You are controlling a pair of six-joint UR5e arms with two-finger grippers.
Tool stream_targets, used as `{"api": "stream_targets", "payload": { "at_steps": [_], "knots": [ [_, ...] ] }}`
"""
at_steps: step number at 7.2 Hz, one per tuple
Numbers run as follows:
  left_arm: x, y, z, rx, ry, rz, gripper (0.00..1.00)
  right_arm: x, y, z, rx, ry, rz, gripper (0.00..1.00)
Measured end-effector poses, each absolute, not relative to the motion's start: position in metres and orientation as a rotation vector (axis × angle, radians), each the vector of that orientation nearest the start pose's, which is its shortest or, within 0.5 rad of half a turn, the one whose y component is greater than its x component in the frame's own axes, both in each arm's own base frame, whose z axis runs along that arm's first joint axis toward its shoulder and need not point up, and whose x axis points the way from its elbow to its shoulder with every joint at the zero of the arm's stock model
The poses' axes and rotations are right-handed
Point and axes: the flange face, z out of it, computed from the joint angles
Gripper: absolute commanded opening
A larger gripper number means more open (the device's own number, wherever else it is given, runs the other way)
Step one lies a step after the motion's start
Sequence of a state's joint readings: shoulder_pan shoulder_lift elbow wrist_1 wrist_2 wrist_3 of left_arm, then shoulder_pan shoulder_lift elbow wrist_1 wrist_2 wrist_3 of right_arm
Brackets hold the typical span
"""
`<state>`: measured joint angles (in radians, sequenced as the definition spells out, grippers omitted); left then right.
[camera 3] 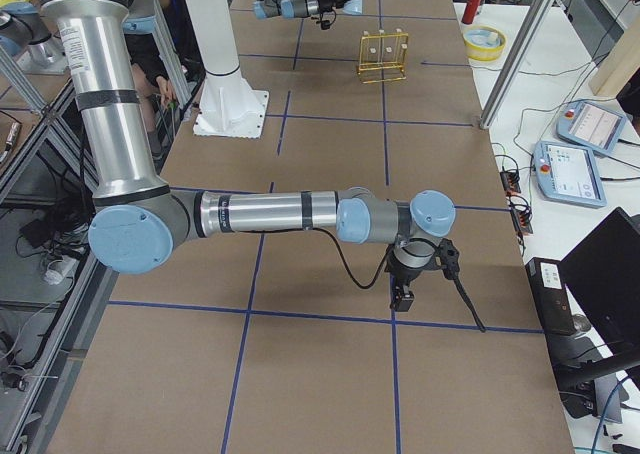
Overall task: Hang cup on cup holder
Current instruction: 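Move the held cup toward the gold rack and onto a white peg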
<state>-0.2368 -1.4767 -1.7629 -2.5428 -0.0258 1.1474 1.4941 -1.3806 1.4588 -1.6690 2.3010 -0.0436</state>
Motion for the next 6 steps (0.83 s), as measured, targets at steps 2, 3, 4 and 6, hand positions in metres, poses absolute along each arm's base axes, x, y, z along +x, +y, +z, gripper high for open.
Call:
{"api": "stream_targets", "payload": {
  "at_steps": [2,3,4,6],
  "knots": [
    [0.348,-0.323,0.456,1.002,-1.341,1.102,0.0,0.023,-0.573,0.625,-0.031,-0.73,-0.108,1.0],
    [0.354,-0.325,0.455,1.004,-1.339,1.099,0.0,0.023,-0.573,0.625,-0.031,-0.73,-0.108,1.0],
    [0.362,-0.327,0.455,1.004,-1.338,1.099,0.0,0.023,-0.573,0.625,-0.031,-0.73,-0.108,1.0],
    [0.376,-0.331,0.454,1.005,-1.336,1.099,0.0,0.023,-0.573,0.625,-0.031,-0.73,-0.108,1.0]
  ]
}}
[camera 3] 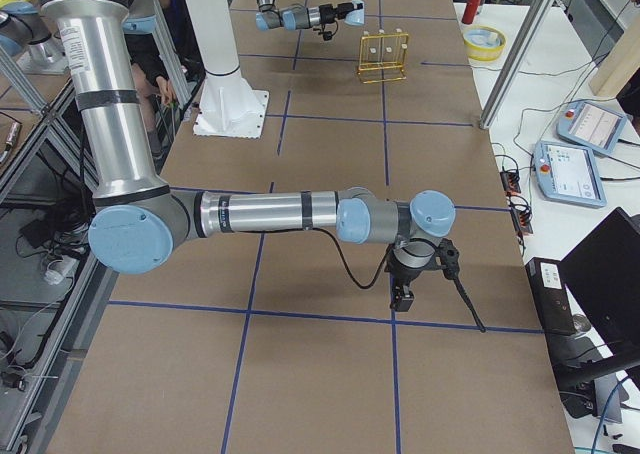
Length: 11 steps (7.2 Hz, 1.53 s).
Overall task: Hang cup on cup holder
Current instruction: 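Move the held cup toward the gold rack and onto a white peg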
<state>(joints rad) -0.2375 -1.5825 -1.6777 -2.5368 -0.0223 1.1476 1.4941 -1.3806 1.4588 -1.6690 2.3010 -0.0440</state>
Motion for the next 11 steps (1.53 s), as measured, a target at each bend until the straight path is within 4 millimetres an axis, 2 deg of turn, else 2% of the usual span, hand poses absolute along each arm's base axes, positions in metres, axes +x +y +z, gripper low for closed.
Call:
{"api": "stream_targets", "payload": {
  "at_steps": [2,6,9,11],
  "knots": [
    [0.382,-0.334,0.453,1.003,-1.337,1.096,0.0,0.023,-0.573,0.625,-0.031,-0.73,-0.108,1.0],
    [0.376,-0.349,0.455,0.974,-1.352,1.07,0.0,0.023,-0.573,0.625,-0.031,-0.73,-0.107,1.0],
    [0.393,-0.355,0.456,0.969,-1.356,1.071,0.0,0.023,-0.573,0.625,-0.031,-0.73,-0.108,1.0],
    [0.396,-0.36,0.457,0.961,-1.36,1.068,0.0,0.023,-0.573,0.625,-0.031,-0.73,-0.107,1.0]
  ]
}}
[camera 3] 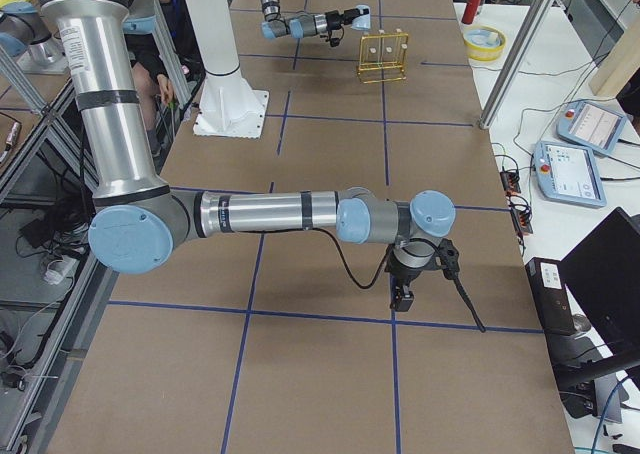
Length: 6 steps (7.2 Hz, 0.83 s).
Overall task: Hang cup on cup holder
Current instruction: 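Move the held cup toward the gold rack and onto a white peg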
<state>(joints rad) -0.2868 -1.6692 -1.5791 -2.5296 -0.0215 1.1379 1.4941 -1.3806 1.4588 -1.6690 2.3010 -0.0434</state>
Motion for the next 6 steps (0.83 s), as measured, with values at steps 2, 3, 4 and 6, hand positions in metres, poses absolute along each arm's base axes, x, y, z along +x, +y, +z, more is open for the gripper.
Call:
{"api": "stream_targets", "payload": {
  "at_steps": [2,3,4,6],
  "knots": [
    [0.395,-0.367,0.457,0.949,-1.366,1.058,0.0,0.023,-0.573,0.625,-0.031,-0.73,-0.108,1.0],
    [0.399,-0.37,0.456,0.946,-1.367,1.055,0.0,0.023,-0.573,0.625,-0.031,-0.73,-0.108,1.0],
    [0.405,-0.373,0.456,0.945,-1.367,1.055,0.0,0.023,-0.573,0.625,-0.031,-0.73,-0.108,1.0],
    [0.416,-0.377,0.456,0.936,-1.375,1.068,0.0,0.023,-0.573,0.625,-0.03,-0.73,-0.109,1.0]
  ]
}}
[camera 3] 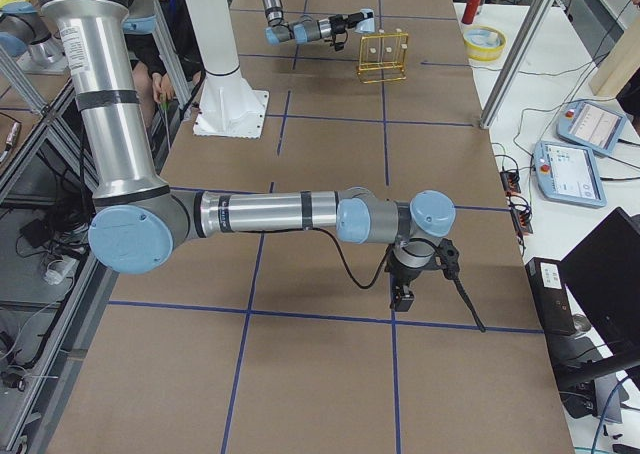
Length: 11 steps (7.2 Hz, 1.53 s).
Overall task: Hang cup on cup holder
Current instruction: 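Move the held cup toward the gold rack and onto a white peg, then open the left gripper to release the cup on the peg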
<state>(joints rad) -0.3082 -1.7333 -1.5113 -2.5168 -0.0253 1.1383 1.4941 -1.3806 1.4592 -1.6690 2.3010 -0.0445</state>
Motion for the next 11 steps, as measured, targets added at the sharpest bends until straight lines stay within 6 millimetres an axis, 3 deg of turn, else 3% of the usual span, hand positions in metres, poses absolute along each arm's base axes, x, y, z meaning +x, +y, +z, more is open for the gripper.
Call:
{"api": "stream_targets", "payload": {
  "at_steps": [5,6,7,11],
  "knots": [
    [0.435,-0.383,0.462,0.906,-1.4,1.11,0.0,0.023,-0.573,0.625,-0.031,-0.73,-0.107,1.0],
    [0.437,-0.384,0.462,0.902,-1.404,1.115,0.08,0.023,-0.573,0.625,-0.031,-0.73,-0.108,1.0],
    [0.439,-0.384,0.462,0.9,-1.405,1.117,0.99,0.023,-0.573,0.625,-0.031,-0.73,-0.108,1.0],
    [0.437,-0.385,0.46,0.912,-1.392,1.1,1.0,0.023,-0.573,0.625,-0.03,-0.73,-0.108,1.0]
  ]
}}
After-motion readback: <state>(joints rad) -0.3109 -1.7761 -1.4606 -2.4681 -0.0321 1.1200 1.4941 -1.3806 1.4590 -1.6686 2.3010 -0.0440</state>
